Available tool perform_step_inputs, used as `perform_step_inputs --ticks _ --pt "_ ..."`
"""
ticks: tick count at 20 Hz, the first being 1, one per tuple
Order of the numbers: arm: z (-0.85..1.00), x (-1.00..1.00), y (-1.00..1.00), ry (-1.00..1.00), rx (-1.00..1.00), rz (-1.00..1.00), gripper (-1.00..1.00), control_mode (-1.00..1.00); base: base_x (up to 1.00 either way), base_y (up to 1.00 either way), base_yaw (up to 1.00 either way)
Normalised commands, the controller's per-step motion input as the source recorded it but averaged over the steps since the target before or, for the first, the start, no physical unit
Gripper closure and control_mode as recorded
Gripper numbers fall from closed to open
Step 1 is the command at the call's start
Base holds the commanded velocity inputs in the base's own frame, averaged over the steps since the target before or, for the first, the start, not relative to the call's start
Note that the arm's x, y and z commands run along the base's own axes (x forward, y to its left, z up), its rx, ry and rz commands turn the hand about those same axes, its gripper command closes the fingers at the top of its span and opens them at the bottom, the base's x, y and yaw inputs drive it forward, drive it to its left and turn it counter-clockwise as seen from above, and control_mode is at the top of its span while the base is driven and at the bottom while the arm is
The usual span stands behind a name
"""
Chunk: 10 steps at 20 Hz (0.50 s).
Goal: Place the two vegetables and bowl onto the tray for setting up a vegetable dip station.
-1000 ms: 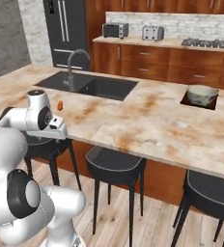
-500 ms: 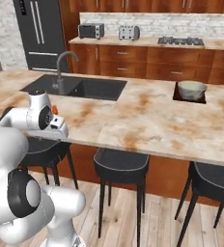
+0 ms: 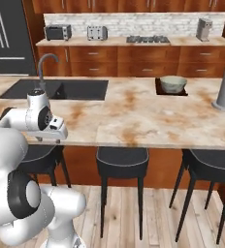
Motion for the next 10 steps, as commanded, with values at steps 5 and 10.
perform_step_inputs --ticks 5,10 --pt "0.0 0.0 0.0 0.0 0.0 0.0 -1.0 1.0 0.0 0.56 -0.32" --pt "0.0 0.0 0.0 0.0 0.0 0.0 -1.0 1.0 -0.11 0.62 -0.13"
